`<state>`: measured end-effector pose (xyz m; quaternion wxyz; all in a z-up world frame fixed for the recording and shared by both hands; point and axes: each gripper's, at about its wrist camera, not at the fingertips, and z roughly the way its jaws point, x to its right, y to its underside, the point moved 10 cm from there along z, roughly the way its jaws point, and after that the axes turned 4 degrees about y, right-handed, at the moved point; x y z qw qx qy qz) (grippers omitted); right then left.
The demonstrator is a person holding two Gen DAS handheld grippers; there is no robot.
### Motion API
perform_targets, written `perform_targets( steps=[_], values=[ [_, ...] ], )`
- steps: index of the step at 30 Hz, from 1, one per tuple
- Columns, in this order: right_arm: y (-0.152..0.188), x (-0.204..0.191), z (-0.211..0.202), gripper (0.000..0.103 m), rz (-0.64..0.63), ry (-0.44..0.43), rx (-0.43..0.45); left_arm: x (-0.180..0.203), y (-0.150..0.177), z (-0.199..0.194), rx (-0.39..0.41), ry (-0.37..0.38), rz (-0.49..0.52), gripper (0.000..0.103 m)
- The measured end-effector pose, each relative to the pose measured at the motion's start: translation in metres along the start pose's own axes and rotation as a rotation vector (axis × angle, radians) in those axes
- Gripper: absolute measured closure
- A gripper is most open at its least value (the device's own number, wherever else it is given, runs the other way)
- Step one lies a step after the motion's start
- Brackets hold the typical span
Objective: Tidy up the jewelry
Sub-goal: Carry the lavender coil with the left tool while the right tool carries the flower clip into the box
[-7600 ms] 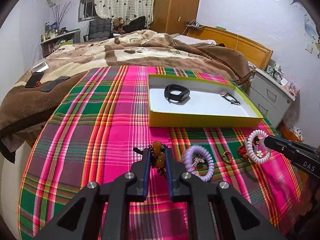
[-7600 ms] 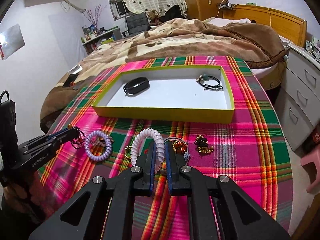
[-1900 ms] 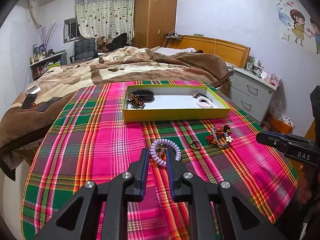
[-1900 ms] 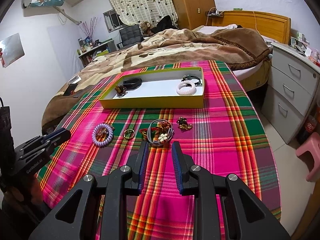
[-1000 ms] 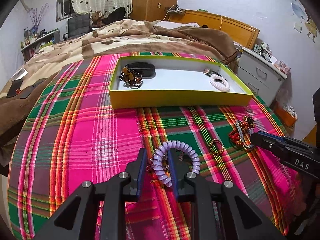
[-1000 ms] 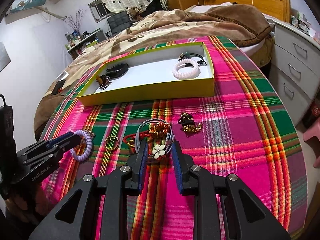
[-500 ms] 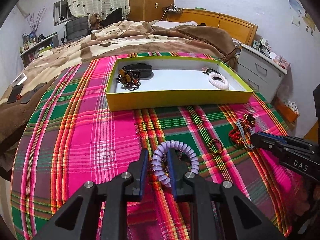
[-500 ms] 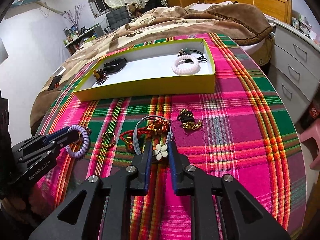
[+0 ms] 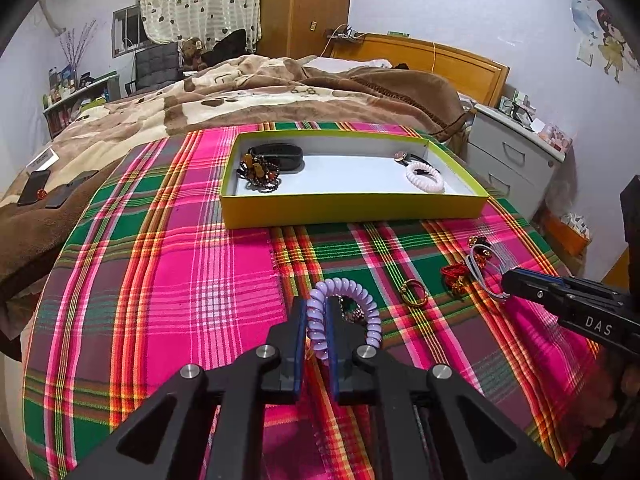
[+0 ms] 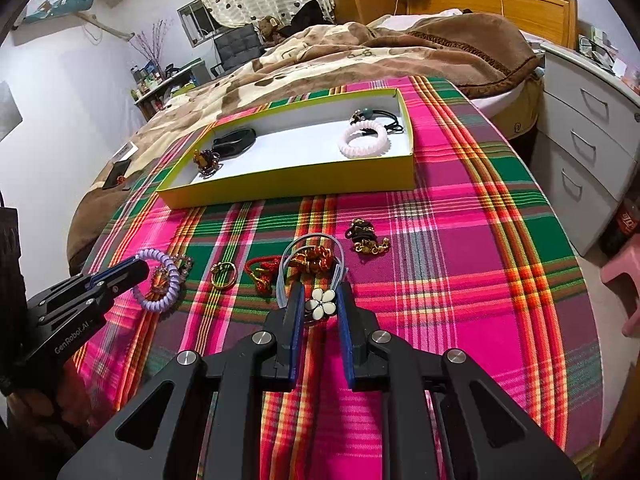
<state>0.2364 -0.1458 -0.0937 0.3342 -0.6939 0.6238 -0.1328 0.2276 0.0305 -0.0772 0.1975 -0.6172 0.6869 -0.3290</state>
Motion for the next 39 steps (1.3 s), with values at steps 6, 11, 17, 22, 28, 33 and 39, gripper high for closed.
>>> perform_targets(
  steps=[6, 11, 17, 22, 28, 33, 39],
  values=[
    [-0.002, -0.002, -0.016, 0.087, -0.005, -0.009, 0.029, 0.001, -0.001, -0.018, 0.027, 0.006, -0.013, 0.094],
    [-0.004, -0.007, -0.032, 0.087, -0.015, -0.016, 0.058, 0.010, -0.004, -0.034, 0.052, 0.014, 0.000, 0.094],
    [-0.009, -0.010, -0.045, 0.087, -0.026, -0.021, 0.084, 0.021, -0.013, -0.048, 0.086, 0.019, 0.013, 0.094],
    [-0.017, -0.011, -0.050, 0.087, -0.038, -0.022, 0.101, 0.022, -0.028, -0.053, 0.114, 0.021, 0.012, 0.094],
    [-0.032, -0.011, -0.050, 0.087, -0.060, -0.012, 0.118, 0.018, -0.049, -0.049, 0.138, 0.017, 0.010, 0.094],
    [-0.050, -0.011, -0.044, 0.087, -0.079, -0.008, 0.129, 0.011, -0.064, -0.042, 0.143, 0.011, 0.009, 0.094],
    [-0.073, -0.007, -0.030, 0.087, -0.089, -0.003, 0.135, 0.004, -0.087, -0.028, 0.156, 0.001, 0.026, 0.094]
  ],
)
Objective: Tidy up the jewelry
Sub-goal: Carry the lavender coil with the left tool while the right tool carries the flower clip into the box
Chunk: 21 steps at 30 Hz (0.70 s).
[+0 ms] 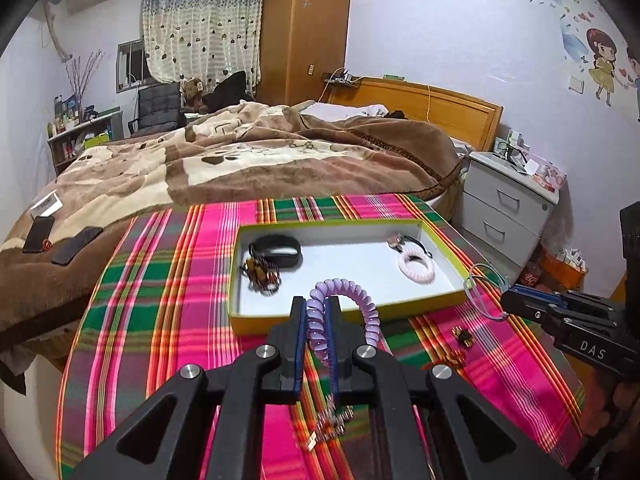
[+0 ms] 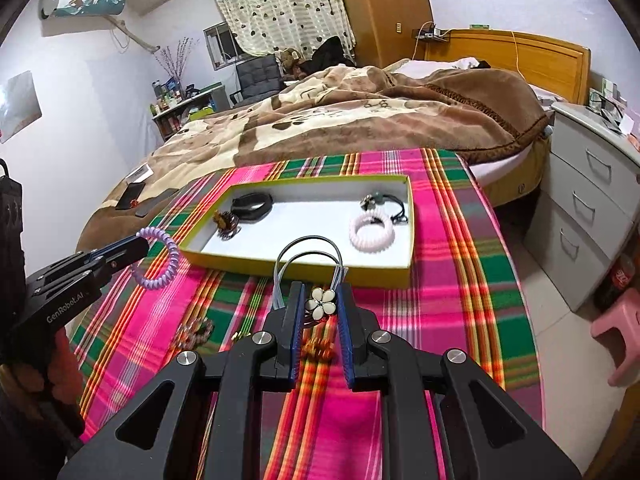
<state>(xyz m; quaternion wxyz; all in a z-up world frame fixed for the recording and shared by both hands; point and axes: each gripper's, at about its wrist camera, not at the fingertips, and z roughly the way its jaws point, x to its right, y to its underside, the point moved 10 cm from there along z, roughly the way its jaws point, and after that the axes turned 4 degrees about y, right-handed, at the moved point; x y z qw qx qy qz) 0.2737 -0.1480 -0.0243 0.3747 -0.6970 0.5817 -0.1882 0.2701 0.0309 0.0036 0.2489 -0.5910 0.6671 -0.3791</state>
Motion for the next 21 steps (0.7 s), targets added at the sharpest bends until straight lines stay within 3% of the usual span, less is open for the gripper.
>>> perform_targets(
  steps=[11, 21],
  values=[
    [-0.031, 0.016, 0.042, 0.087, -0.010, 0.027, -0.016, -0.023, -0.029, 0.042, 0.008, -0.019, 0.005, 0.094],
    [-0.032, 0.028, 0.086, 0.087, -0.007, 0.046, -0.076, -0.048, -0.024, 0.084, -0.041, -0.047, -0.020, 0.094]
  ],
)
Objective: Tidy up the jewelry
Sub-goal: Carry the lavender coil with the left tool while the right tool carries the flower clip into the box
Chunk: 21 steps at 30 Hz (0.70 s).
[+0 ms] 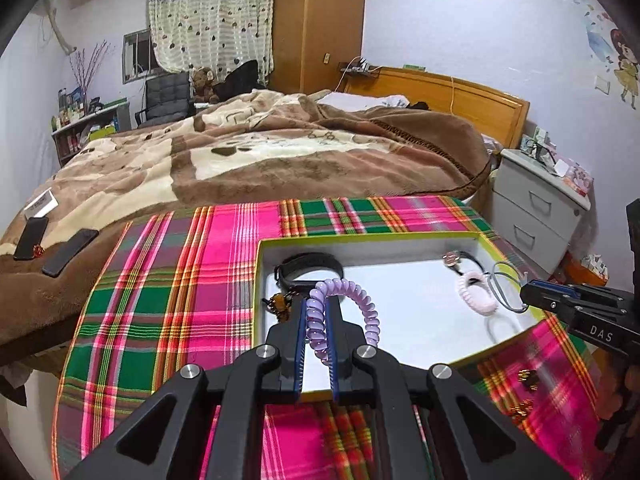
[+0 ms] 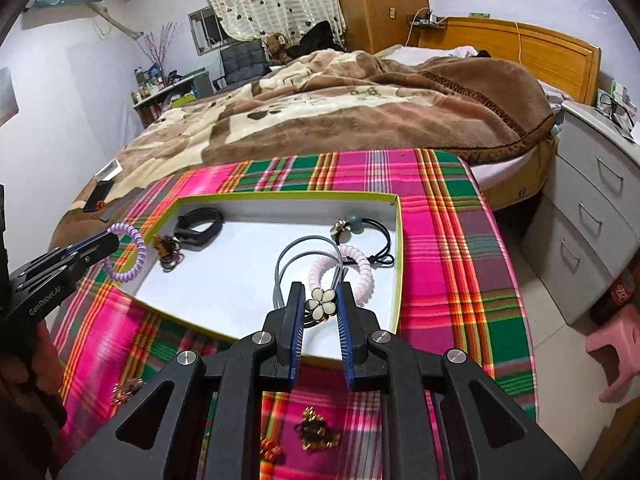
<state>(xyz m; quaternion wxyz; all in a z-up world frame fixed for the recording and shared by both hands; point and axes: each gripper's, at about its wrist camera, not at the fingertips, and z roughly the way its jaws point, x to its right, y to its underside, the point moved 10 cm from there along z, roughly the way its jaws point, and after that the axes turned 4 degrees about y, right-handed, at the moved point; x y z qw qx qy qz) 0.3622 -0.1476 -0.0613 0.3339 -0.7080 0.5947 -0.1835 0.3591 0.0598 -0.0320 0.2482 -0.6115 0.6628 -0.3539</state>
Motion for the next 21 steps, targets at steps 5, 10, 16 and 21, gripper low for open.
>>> perform_targets(
  steps=[5, 10, 16, 21],
  values=[
    [0.005, 0.002, 0.019, 0.087, -0.001, 0.000, -0.041, -0.008, 0.008, 0.018, -0.035, -0.003, -0.012, 0.094],
    [0.012, 0.001, 0.032, 0.087, -0.011, 0.002, -0.078, -0.009, 0.014, 0.030, -0.063, -0.006, -0.010, 0.094],
    [0.015, -0.001, 0.037, 0.087, -0.022, 0.001, -0.095, -0.011, 0.022, 0.041, -0.099, -0.013, -0.012, 0.094],
    [0.015, -0.001, 0.039, 0.086, -0.022, 0.009, -0.102, -0.014, 0.027, 0.045, -0.123, -0.021, -0.018, 0.093]
  ],
)
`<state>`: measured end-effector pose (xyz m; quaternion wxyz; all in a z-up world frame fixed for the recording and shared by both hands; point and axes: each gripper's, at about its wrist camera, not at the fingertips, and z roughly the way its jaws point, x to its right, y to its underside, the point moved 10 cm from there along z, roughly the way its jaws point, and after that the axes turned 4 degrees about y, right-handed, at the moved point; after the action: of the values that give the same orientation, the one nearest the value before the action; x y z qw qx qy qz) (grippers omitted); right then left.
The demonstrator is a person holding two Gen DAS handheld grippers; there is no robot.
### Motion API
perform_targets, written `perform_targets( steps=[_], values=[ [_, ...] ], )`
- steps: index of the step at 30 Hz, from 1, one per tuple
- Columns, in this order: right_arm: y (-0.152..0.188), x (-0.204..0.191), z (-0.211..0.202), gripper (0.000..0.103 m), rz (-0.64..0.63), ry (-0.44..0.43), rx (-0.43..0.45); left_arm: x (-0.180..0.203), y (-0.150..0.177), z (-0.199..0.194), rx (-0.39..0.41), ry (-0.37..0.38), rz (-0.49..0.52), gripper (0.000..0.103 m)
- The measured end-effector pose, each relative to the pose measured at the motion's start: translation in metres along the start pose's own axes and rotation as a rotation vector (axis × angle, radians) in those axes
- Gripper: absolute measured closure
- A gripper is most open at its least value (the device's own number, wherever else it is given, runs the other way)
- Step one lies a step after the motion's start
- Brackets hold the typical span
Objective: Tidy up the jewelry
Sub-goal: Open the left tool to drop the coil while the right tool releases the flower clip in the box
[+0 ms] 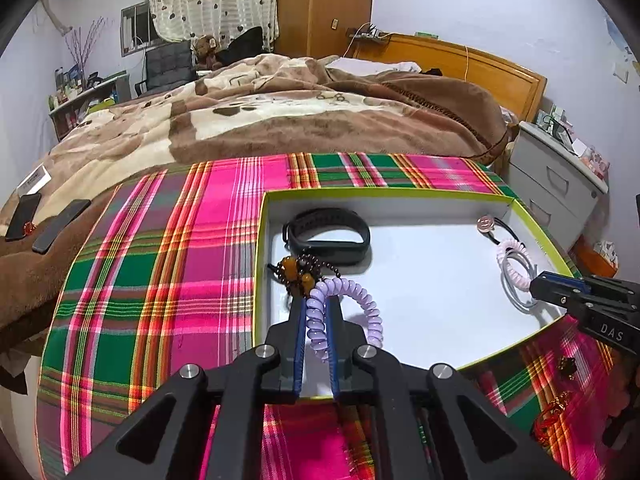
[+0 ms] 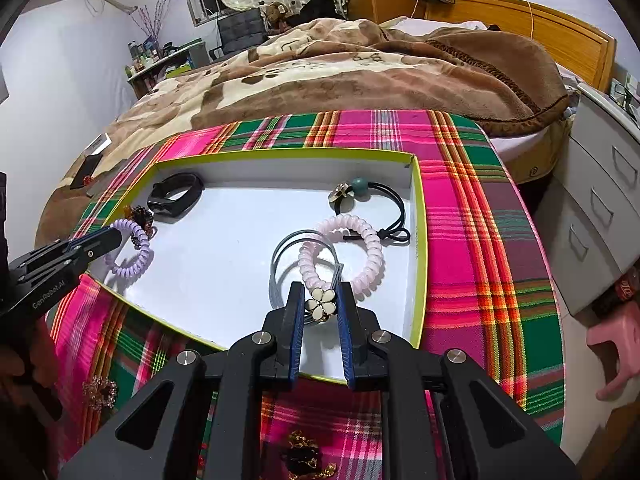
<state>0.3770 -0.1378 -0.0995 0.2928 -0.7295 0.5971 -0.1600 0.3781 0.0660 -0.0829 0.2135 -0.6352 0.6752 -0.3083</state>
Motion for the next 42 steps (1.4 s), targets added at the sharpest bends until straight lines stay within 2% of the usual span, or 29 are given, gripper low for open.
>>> perform_targets(
  steps=[9, 18, 29, 42],
  values=[
    [0.001, 0.001, -0.001, 0.084, 0.001, 0.009, 0.003, -0.002, 0.002, 0.002, -0.014, -0.022, 0.007, 0.093],
    [-0.001, 0.000, -0.014, 0.079, 0.007, 0.004, 0.033, -0.002, 0.000, -0.014, 0.021, -0.018, 0.004, 0.088],
    [0.008, -0.011, -0.073, 0.079, 0.002, -0.003, 0.139, 0.020, 0.011, -0.082, 0.134, -0.013, 0.017, 0.088],
    [0.064, -0.031, -0.148, 0.079, -0.019, -0.034, 0.233, 0.047, 0.064, -0.157, 0.205, 0.001, 0.021, 0.088]
  ],
)
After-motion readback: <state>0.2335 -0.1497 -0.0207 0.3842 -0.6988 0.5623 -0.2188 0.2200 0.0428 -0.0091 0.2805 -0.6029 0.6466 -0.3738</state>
